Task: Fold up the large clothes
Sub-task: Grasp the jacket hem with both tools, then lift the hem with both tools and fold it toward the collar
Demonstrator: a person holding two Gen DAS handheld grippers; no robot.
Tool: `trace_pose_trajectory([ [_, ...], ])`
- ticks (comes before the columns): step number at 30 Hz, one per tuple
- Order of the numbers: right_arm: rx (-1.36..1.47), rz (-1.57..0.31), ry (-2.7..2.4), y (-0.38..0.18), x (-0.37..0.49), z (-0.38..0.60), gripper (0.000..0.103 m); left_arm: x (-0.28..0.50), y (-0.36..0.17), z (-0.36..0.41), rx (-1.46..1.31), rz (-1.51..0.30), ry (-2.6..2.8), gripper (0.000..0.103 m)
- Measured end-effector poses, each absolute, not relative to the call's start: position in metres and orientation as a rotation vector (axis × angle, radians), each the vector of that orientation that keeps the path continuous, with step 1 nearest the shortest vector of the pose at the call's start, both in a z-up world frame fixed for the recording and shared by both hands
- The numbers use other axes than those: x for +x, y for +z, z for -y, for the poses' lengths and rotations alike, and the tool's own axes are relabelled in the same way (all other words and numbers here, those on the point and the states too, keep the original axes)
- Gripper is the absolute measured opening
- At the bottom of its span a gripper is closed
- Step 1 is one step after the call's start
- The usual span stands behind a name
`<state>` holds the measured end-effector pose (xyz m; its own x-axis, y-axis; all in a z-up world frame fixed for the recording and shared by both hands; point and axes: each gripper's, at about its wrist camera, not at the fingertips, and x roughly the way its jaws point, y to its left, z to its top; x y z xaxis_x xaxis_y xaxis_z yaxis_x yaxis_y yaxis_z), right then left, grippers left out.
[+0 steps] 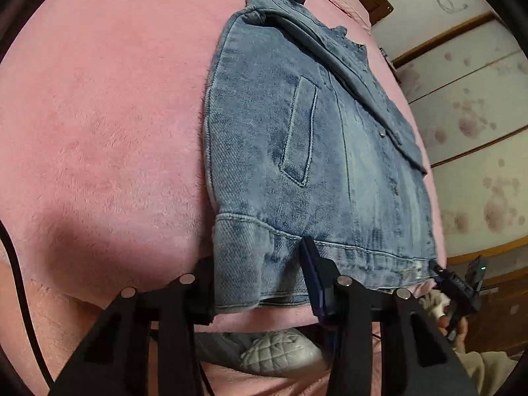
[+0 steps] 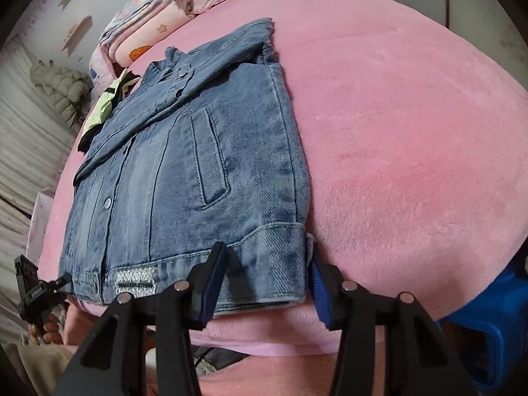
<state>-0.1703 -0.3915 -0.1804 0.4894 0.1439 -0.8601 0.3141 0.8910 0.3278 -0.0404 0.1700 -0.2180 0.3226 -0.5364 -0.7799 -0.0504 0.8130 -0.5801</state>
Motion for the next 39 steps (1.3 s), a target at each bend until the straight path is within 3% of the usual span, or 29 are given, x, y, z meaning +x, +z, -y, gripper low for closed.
trace_pose_trajectory([
  [2, 0.494, -1.073, -0.105, -0.183, -0.169, 0.394, 0.047, -0.039, -0.223, -0.170, -0.587, -1.228, -0.339, 0.045],
  [6, 0.504, -1.085, -0.109, -0.191, -0.166, 0.394, 0.050, -0.031, -0.227, -0.160, -0.591, -1.242, -0.371, 0.073],
  [8, 0.508, -1.087, -0.111, -0.194, -0.165, 0.395, 0.050, -0.027, -0.224, -0.145, -0.513, -1.254, -0.351, 0.073],
  [10, 0.494, -1.093, -0.116, -0.194, -0.164, 0.394, 0.049, -0.027, -0.219, -0.132, -0.406, -1.256, -0.318, 0.065],
  [12, 0.437, -1.093, -0.117, -0.189, -0.163, 0.388, 0.043, -0.026, -0.209, -0.123, -0.322, -1.242, -0.306, 0.034],
  [15, 0.311, -1.075, -0.115, -0.169, -0.162, 0.371, 0.027, -0.023, -0.192, -0.116, -0.286, -1.242, -0.312, 0.027],
  [17, 0.249, -1.021, -0.067, -0.144, -0.161, 0.359, 0.015, -0.022, -0.176, -0.112, -0.287, -1.223, -0.322, 0.026],
  [23, 0.234, -0.855, 0.037, -0.069, -0.133, 0.346, 0.013, 0.006, -0.110, -0.123, -0.608, -1.078, -0.417, 0.025],
  [30, 0.311, -0.707, -0.012, -0.006, -0.036, 0.384, 0.013, 0.119, -0.039, -0.121, -0.678, -0.882, -0.393, 0.025],
  [34, 0.375, -0.700, -0.059, -0.006, 0.042, 0.407, 0.013, 0.202, -0.049, -0.116, -0.679, -0.882, -0.350, 0.026],
  [39, 0.370, -0.737, -0.213, -0.050, 0.141, 0.422, 0.015, 0.300, -0.120, -0.084, -0.576, -1.007, -0.239, 0.033],
])
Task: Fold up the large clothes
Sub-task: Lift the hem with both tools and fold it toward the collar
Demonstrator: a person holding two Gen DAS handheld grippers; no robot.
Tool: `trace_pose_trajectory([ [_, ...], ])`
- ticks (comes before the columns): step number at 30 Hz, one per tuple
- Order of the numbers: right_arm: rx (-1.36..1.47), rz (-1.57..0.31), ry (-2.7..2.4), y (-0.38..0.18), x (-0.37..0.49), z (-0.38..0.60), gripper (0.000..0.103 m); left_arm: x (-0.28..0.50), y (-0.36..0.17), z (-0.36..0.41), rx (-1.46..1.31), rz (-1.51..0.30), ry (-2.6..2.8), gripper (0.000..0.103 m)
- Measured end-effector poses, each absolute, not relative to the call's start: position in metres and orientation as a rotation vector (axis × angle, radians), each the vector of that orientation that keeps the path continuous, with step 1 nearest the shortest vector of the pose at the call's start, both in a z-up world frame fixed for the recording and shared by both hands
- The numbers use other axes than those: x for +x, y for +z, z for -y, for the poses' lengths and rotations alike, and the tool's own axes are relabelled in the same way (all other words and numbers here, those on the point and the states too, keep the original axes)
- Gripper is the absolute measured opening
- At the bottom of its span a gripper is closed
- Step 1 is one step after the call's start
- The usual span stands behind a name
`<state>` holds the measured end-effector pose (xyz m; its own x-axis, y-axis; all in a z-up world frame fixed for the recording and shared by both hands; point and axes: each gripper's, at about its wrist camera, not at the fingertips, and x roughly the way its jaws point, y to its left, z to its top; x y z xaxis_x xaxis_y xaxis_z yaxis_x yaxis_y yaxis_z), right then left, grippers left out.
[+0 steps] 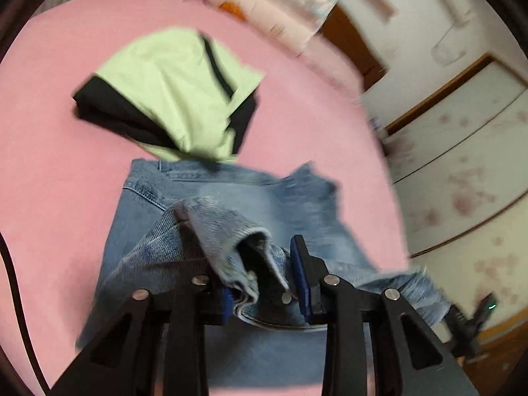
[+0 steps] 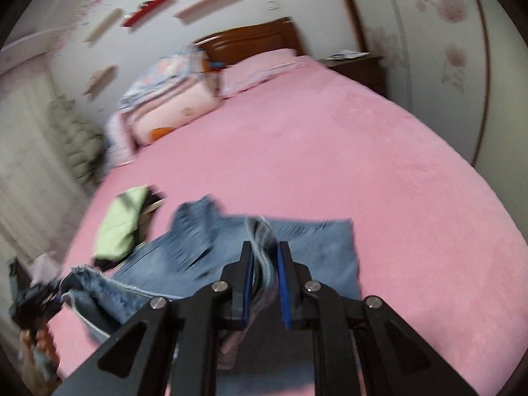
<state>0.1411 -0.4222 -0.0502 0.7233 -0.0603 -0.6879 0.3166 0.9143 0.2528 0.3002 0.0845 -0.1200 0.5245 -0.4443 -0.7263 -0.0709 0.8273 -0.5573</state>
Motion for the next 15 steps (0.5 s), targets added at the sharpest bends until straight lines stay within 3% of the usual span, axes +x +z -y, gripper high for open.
trace_pose_trajectory([
  [3, 0.347, -0.871, -0.282, -0.095, 0.180, 0.431, 0.030, 0.332, -0.165, -0.081, -0.511, -1.152, -0.193, 0.042],
  [5, 0.341, -0.938, -0.269, -0.116, 0.189, 0.432, 0.031, 0.337, -0.174, -0.086, -0.498, -1.163, -0.199, 0.048],
  [7, 0.300, -0.980, -0.236, -0.132, 0.190, 0.429, 0.031, 0.333, -0.170, -0.095, -0.489, -1.116, -0.212, 0.061],
  [9, 0.250, -1.008, -0.218, -0.144, 0.188, 0.428, 0.033, 0.328, -0.165, -0.111, -0.491, -1.050, -0.204, 0.082],
  [11, 0.225, -1.026, -0.213, -0.153, 0.188, 0.428, 0.040, 0.326, -0.162, -0.123, -0.485, -1.005, -0.194, 0.083],
  [15, 0.254, -1.033, -0.222, -0.164, 0.196, 0.435, 0.041, 0.336, -0.166, -0.126, -0.373, -1.040, -0.178, 0.083],
])
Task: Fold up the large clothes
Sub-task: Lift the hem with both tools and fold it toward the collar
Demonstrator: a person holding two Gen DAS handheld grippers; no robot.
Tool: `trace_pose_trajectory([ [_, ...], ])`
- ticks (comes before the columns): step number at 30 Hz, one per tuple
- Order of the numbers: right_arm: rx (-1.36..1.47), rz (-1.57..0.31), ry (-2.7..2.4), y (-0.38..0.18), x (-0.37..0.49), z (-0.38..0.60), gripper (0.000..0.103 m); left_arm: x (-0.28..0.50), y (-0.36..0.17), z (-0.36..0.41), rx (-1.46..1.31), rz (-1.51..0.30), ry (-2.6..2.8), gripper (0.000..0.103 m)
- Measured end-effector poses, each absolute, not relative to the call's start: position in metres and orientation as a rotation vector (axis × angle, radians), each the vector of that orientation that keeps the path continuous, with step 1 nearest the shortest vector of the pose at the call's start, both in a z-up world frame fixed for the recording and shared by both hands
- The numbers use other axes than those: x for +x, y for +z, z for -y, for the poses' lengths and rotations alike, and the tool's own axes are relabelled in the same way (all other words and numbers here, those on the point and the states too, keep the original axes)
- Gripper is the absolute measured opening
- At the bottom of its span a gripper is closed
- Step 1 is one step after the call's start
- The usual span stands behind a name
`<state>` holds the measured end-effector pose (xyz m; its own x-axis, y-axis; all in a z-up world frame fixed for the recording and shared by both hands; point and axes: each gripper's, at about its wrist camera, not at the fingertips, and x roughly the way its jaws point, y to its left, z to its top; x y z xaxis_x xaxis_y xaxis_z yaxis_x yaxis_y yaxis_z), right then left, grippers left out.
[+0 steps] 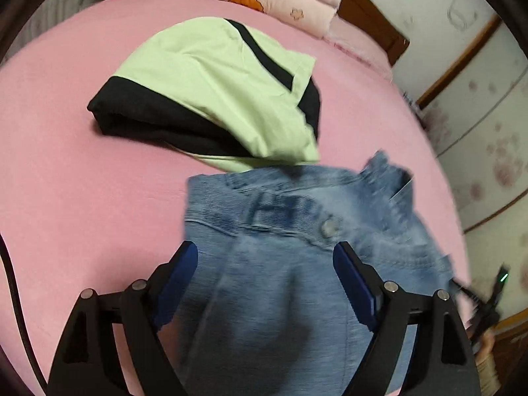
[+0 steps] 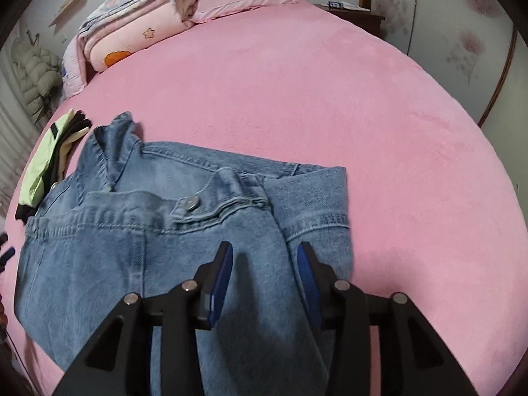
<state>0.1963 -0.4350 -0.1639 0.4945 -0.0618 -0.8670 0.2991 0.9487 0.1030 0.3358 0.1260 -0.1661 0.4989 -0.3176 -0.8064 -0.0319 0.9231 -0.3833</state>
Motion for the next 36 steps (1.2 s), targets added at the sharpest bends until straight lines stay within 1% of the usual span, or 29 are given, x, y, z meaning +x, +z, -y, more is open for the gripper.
trace_pose_trajectory([
  [5, 0.213, -1.071, -0.221, -0.174, 0.218, 0.437, 0.046, 0.350, -0.182, -0.109, -0.236, -1.108, -0.200, 0.083],
  [11, 0.201, -1.083, -0.196, -0.182, 0.229, 0.435, 0.049, 0.365, -0.202, -0.092, -0.135, -1.144, -0.158, 0.082],
  [12, 0.207, -1.074, -0.185, -0.183, 0.228, 0.435, 0.049, 0.365, -0.202, -0.088, -0.115, -1.137, -0.163, 0.072],
  [13, 0.215, -1.072, -0.164, -0.184, 0.226, 0.433, 0.048, 0.364, -0.202, -0.082, -0.085, -1.133, -0.168, 0.064],
  [14, 0.214, -1.075, -0.152, -0.185, 0.223, 0.433, 0.039, 0.363, -0.202, -0.074, -0.040, -1.134, -0.164, 0.049],
  [15, 0.190, -1.079, -0.145, -0.186, 0.221, 0.429, 0.030, 0.361, -0.200, -0.068, 0.004, -1.131, -0.143, 0.037],
  [16, 0.161, -1.071, -0.154, -0.184, 0.218, 0.425, 0.025, 0.358, -0.198, -0.063, 0.037, -1.120, -0.133, 0.028],
  [17, 0.135, -1.060, -0.157, -0.182, 0.215, 0.421, 0.014, 0.354, -0.193, -0.058, 0.061, -1.106, -0.127, 0.016],
  [18, 0.120, -1.048, -0.156, -0.179, 0.212, 0.417, 0.011, 0.350, -0.188, -0.054, 0.082, -1.087, -0.110, 0.011],
  [19, 0.105, -1.027, -0.168, -0.174, 0.207, 0.413, 0.007, 0.345, -0.182, -0.051, 0.094, -1.064, -0.097, 0.008],
  [21, 0.100, -0.968, -0.184, -0.159, 0.194, 0.408, 0.005, 0.335, -0.164, -0.047, 0.095, -0.996, -0.082, 0.006],
  [24, 0.135, -0.861, -0.225, -0.130, 0.180, 0.415, 0.004, 0.325, -0.131, -0.053, 0.035, -0.889, -0.079, 0.005],
  [28, 0.181, -0.777, -0.246, -0.106, 0.191, 0.426, 0.004, 0.331, -0.113, -0.053, 0.014, -0.805, -0.043, 0.005],
  [30, 0.198, -0.783, -0.252, -0.108, 0.208, 0.428, 0.004, 0.345, -0.121, -0.052, 0.002, -0.816, -0.018, 0.006],
  [32, 0.188, -0.822, -0.272, -0.121, 0.225, 0.429, 0.005, 0.359, -0.142, -0.050, -0.005, -0.860, 0.007, 0.006],
  [34, 0.149, -0.901, -0.310, -0.149, 0.246, 0.425, 0.005, 0.368, -0.167, -0.047, 0.020, -0.898, 0.036, 0.007],
  [36, 0.111, -0.973, -0.350, -0.176, 0.260, 0.421, 0.006, 0.373, -0.193, -0.043, 0.050, -0.930, 0.060, 0.010],
])
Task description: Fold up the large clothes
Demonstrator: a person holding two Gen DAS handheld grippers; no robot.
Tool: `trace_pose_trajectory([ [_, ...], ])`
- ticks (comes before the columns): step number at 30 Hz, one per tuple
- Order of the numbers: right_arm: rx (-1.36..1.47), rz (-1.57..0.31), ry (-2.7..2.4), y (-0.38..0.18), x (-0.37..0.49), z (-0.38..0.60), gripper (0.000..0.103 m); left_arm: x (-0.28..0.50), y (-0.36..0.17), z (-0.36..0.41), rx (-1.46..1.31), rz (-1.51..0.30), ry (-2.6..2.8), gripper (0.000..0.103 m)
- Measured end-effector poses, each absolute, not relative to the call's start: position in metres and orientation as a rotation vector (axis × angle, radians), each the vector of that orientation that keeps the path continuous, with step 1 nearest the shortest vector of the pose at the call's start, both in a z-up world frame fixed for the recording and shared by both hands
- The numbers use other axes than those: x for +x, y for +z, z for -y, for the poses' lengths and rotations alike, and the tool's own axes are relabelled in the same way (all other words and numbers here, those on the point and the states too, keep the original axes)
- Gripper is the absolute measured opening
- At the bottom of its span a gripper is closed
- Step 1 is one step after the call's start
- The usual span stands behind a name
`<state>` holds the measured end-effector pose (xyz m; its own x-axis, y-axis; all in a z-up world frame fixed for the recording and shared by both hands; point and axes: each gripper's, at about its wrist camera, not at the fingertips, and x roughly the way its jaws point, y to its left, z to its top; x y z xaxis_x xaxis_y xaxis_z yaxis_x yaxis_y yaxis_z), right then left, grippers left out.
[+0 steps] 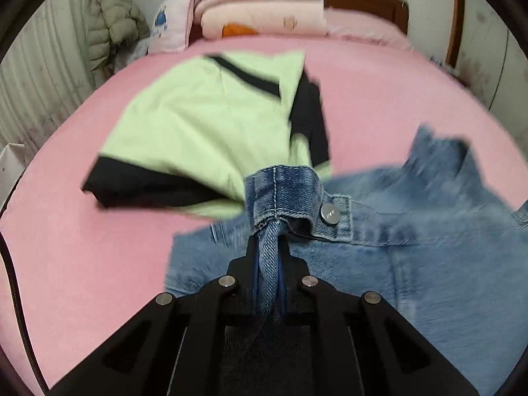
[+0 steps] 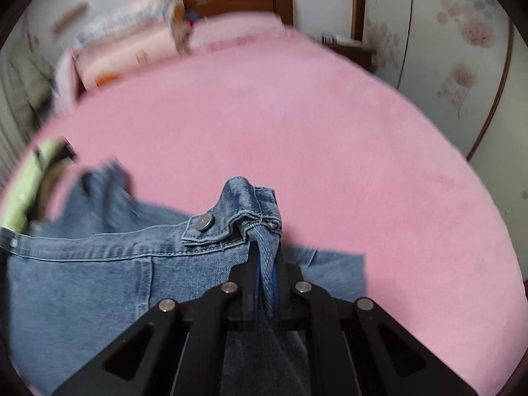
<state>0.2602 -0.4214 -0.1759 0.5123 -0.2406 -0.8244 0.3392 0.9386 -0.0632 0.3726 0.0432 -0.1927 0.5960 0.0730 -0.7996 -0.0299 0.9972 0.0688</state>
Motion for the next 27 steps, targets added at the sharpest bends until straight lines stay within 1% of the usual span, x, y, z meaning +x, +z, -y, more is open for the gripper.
trace_pose_trajectory([
  [1, 0.085, -0.993, -0.372, -0.188, 0.263, 0.420, 0.010, 0.373, -0.202, -0.043, 0.049, -0.939, 0.069, 0.011],
  [2, 0.080, -0.994, -0.380, -0.195, 0.263, 0.420, 0.011, 0.372, -0.208, -0.044, 0.038, -0.932, 0.076, 0.012],
  [5, 0.059, -0.984, -0.401, -0.197, 0.261, 0.418, 0.011, 0.373, -0.214, -0.044, 0.048, -0.926, 0.088, 0.016],
  [7, 0.038, -0.999, -0.407, -0.194, 0.260, 0.415, 0.012, 0.373, -0.214, -0.044, 0.055, -0.934, 0.097, 0.022],
  [10, 0.049, -1.036, -0.422, -0.182, 0.259, 0.417, 0.024, 0.375, -0.206, -0.050, 0.036, -0.959, 0.099, 0.032],
  [11, 0.055, -1.038, -0.433, -0.176, 0.258, 0.415, 0.028, 0.374, -0.199, -0.051, 0.042, -0.966, 0.101, 0.038],
  [12, 0.065, -1.030, -0.437, -0.166, 0.253, 0.413, 0.029, 0.371, -0.193, -0.051, 0.061, -0.966, 0.109, 0.043],
  [14, 0.073, -1.002, -0.418, -0.150, 0.243, 0.405, 0.029, 0.360, -0.172, -0.050, 0.099, -0.928, 0.131, 0.046],
  [16, 0.062, -0.953, -0.363, -0.130, 0.227, 0.384, 0.030, 0.334, -0.142, -0.045, 0.088, -0.853, 0.096, 0.056],
  [17, 0.047, -0.936, -0.338, -0.123, 0.221, 0.372, 0.031, 0.321, -0.130, -0.042, 0.075, -0.823, 0.085, 0.068],
  [18, 0.030, -0.919, -0.303, -0.118, 0.214, 0.355, 0.031, 0.306, -0.119, -0.037, 0.058, -0.791, 0.074, 0.078],
  [19, 0.023, -0.904, -0.258, -0.114, 0.205, 0.335, 0.031, 0.289, -0.110, -0.032, 0.037, -0.759, 0.059, 0.080],
  [21, 0.029, -0.891, -0.159, -0.112, 0.187, 0.298, 0.031, 0.256, -0.099, -0.016, 0.002, -0.724, 0.014, 0.082],
  [23, 0.038, -0.893, -0.058, -0.120, 0.171, 0.258, 0.031, 0.237, -0.104, -0.003, -0.021, -0.727, 0.003, 0.082],
  [26, 0.019, -0.921, 0.040, -0.143, 0.159, 0.219, 0.031, 0.220, -0.131, 0.015, -0.019, -0.797, -0.010, 0.082],
  [27, -0.034, -0.934, 0.044, -0.156, 0.155, 0.204, 0.031, 0.220, -0.143, 0.016, -0.008, -0.828, 0.000, 0.082],
])
